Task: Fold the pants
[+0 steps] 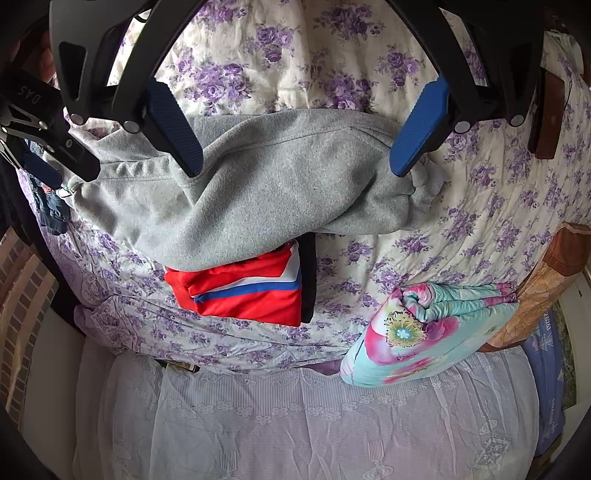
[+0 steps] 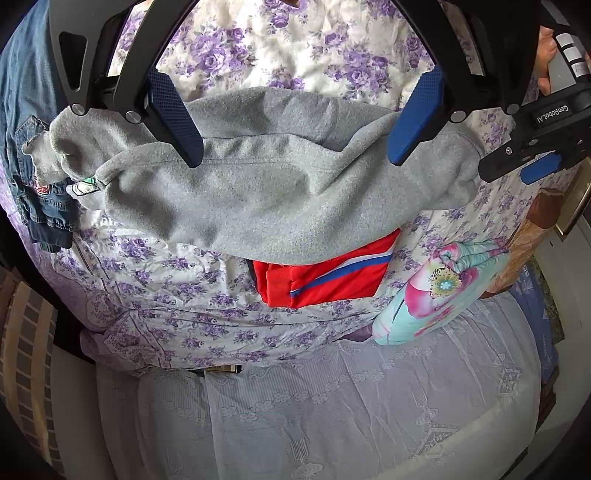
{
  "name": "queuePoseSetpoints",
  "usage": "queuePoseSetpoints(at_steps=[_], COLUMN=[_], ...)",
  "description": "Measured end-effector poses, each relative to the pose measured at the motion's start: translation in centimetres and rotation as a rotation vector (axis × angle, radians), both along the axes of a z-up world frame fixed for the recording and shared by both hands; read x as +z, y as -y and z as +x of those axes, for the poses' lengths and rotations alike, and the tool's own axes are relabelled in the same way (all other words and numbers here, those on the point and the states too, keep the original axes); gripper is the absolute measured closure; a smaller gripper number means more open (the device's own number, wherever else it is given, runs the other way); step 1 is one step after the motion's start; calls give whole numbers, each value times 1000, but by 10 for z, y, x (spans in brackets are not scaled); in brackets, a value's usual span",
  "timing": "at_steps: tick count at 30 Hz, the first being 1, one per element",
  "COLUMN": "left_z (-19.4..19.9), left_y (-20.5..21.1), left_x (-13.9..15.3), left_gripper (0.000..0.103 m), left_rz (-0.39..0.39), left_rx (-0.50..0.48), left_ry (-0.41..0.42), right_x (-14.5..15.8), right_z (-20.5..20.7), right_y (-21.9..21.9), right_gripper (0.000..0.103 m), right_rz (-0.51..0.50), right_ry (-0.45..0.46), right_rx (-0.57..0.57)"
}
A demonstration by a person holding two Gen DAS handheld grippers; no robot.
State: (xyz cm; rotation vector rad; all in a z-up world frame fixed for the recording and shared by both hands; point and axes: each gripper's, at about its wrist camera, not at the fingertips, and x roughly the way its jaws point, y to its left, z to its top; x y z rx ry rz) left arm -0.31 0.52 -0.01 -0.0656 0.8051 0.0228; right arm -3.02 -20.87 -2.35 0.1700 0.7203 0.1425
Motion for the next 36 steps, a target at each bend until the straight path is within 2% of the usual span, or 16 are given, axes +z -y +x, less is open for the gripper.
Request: queuePoseSetpoints(at_steps=[36], left_z=[-6], left_y=[-2], left_x=[-5], left_gripper=[5], left_rz=[-1], left_rx=[1], left_ry=[-7], right_x=[-3], right_z=[0], right_y=[1], right_gripper=[3], right_rz=[6], right_ry=[-5], right_rx=[3])
